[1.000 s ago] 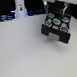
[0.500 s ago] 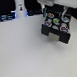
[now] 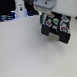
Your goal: Open the kcup holder, insert the kcup into the holder, and close the kcup holder
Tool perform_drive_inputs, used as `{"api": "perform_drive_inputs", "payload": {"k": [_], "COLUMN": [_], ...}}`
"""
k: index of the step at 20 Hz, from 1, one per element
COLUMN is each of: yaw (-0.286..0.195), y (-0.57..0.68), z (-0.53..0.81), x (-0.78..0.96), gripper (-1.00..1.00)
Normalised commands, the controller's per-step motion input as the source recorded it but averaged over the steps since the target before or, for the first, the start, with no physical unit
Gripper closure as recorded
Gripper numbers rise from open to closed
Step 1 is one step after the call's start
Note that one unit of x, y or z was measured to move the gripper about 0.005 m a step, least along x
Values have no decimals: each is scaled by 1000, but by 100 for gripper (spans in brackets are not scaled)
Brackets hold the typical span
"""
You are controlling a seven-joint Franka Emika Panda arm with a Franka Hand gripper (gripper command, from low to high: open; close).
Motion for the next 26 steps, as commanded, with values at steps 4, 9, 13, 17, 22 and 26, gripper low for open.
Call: {"api": "perform_drive_inputs", "payload": {"k": [4,9,13,17,22,26], "yaw": [108,223,245,233,187,142], "y": [135,198,118,214,375,485], "z": [-188,-146,-190,-198,-77,27], "x": [607,312,214,109,-40,-119], "gripper": [-100,-100,-100,-100,-100,-100]}}
